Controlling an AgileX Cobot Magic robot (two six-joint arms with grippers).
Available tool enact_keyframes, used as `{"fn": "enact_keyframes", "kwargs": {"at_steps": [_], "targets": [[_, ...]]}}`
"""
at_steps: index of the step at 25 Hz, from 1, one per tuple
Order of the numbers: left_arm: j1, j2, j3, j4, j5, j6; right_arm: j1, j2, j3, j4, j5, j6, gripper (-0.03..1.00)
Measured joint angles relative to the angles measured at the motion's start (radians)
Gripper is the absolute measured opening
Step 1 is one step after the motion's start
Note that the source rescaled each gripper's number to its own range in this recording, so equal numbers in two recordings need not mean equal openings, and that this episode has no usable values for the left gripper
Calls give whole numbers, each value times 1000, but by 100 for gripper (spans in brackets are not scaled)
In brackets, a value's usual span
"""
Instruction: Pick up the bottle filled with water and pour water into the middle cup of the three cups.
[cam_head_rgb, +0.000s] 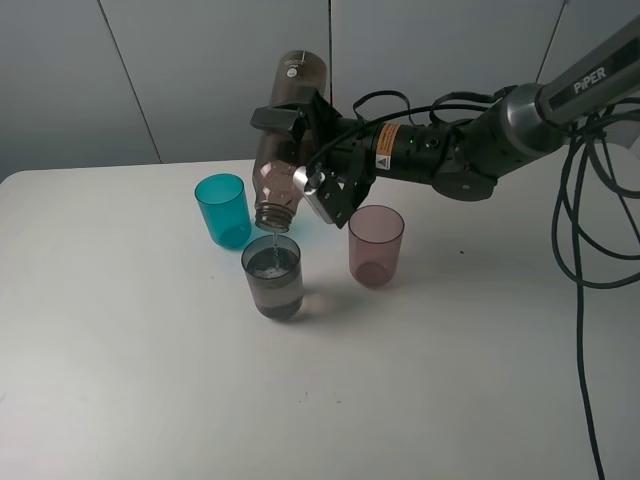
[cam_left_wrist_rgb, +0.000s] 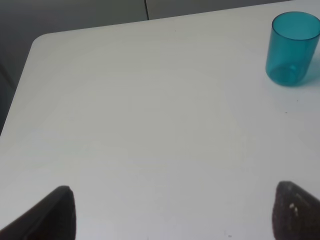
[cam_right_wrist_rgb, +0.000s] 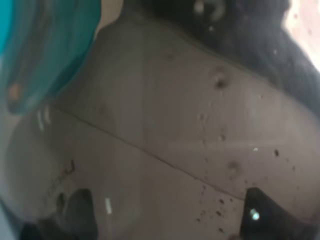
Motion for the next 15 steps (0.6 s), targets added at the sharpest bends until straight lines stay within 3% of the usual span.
{"fn": "enact_keyframes", "kwargs": {"at_steps": [5,15], "targets": [[0,0,0,0,0,0,0,0,0,-1,15,190,0],[0,0,0,0,0,0,0,-15,0,55,63,947,0]]}}
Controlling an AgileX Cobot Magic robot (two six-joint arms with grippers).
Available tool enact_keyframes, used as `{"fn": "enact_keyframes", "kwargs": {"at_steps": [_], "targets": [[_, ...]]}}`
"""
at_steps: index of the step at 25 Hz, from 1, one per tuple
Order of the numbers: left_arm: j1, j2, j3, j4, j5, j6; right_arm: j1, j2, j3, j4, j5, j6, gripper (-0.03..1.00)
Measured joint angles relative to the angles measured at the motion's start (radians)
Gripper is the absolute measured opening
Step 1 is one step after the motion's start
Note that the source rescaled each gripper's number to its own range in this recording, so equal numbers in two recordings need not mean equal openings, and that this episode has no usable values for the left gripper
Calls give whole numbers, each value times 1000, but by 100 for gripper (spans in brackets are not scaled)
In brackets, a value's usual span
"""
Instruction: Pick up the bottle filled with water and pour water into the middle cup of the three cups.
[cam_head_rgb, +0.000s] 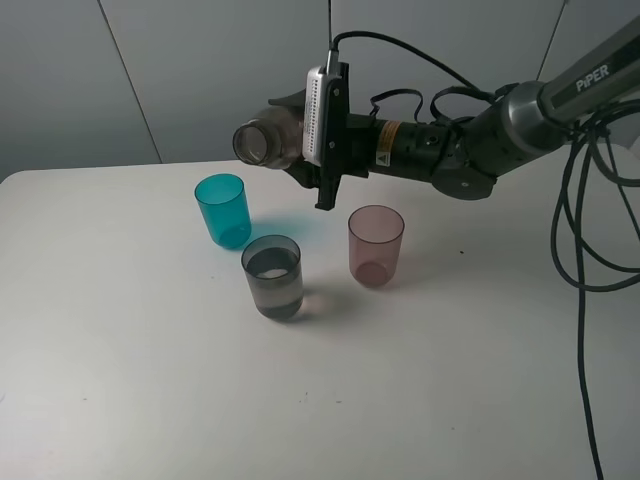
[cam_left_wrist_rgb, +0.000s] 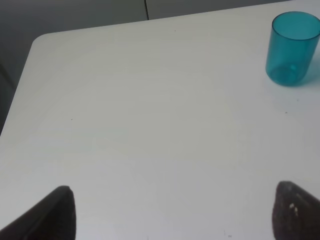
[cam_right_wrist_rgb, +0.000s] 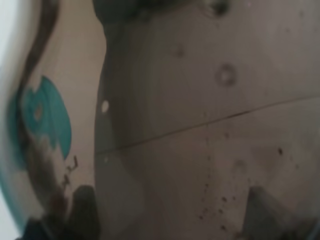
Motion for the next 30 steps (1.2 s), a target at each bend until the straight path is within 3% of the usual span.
{"fn": "enact_keyframes", "kwargs": {"at_steps": [3,6,11,19,25,30], "targets": [[0,0,0,0,0,0,0,-33,0,43,76,223,0],[0,0,0,0,0,0,0,-80,0,203,175,424,0],[0,0,0,0,0,0,-33,-135,0,393,240,602,0],[0,0,0,0,0,0,-184,-165,76,447,234,796,0],[0,0,0,0,0,0,-309,-154,159,433,184,817,0],[0,0,0,0,0,0,-358,-66,163,444,126,816,0]]}}
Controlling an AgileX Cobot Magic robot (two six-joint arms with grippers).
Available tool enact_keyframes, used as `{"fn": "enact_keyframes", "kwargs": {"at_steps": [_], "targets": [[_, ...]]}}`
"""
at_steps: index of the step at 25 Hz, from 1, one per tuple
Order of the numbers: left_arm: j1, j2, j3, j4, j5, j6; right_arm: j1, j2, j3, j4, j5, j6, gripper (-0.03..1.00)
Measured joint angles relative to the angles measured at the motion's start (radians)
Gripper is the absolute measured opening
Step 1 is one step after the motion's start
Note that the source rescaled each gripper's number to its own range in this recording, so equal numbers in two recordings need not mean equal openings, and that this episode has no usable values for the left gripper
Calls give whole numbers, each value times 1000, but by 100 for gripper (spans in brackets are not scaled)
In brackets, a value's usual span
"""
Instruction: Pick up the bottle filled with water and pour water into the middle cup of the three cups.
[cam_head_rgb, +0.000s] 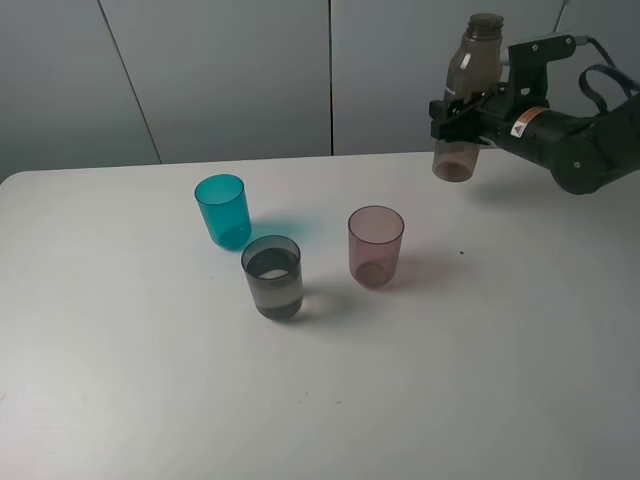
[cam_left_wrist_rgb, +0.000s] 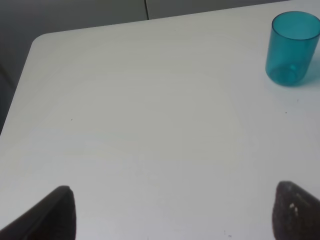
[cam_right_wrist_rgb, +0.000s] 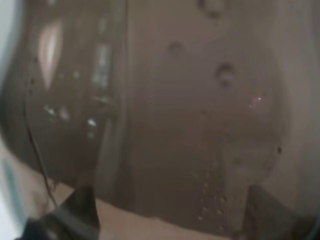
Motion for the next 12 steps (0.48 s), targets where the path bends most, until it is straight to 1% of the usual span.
{"fn": "enact_keyframes", "kwargs": {"at_steps": [7,12], "targets": [[0,0,0,0,0,0,-12,126,2,65,-168,-70,0],[0,0,0,0,0,0,-12,154,2,82,-203,-117,0]]}}
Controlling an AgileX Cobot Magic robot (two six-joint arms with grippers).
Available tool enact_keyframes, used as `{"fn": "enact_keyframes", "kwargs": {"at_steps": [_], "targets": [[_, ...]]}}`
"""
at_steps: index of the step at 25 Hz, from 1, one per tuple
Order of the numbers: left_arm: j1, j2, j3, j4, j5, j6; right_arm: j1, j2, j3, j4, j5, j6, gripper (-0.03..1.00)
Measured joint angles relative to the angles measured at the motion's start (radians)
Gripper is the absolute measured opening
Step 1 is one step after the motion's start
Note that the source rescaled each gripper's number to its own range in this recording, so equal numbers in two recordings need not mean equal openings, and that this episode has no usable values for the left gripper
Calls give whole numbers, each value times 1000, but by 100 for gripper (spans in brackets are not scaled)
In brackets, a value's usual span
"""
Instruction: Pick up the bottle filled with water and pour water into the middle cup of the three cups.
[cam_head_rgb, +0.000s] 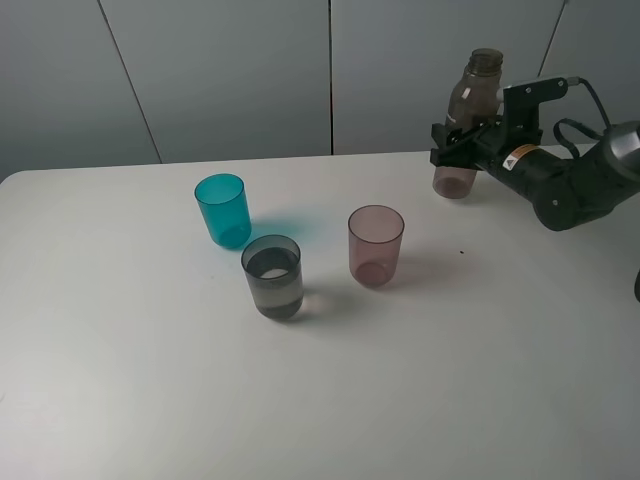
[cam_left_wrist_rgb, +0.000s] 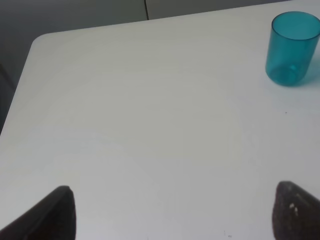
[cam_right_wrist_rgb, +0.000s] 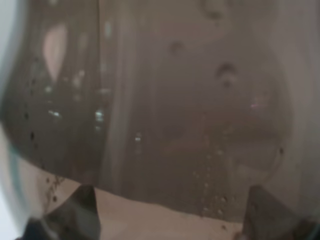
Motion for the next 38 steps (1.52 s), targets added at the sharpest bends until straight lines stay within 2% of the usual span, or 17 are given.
{"fn": "enact_keyframes", "kwargs": {"at_steps": [6,23,24,27,28,29,31,38], "targets": [[0,0,0,0,0,2,0,11,0,0,23,-30,0],[0,0,0,0,0,2,0,11,0,0,53,-10,0],[0,0,0,0,0,2,0,11,0,-2,53,-7,9],[0,0,0,0,0,2,0,9,2,-7,67,-5,72],[0,0,0,0,0,2,0,3,8,-7,67,-5,88],[0,0,0,0,0,2,0,-2,17,-7,71,-5,94],[0,0,0,0,0,2,0,-16,35,-5,73,-5,99],[0,0,0,0,0,2,0,-125,167,4,114,-43,99]]}}
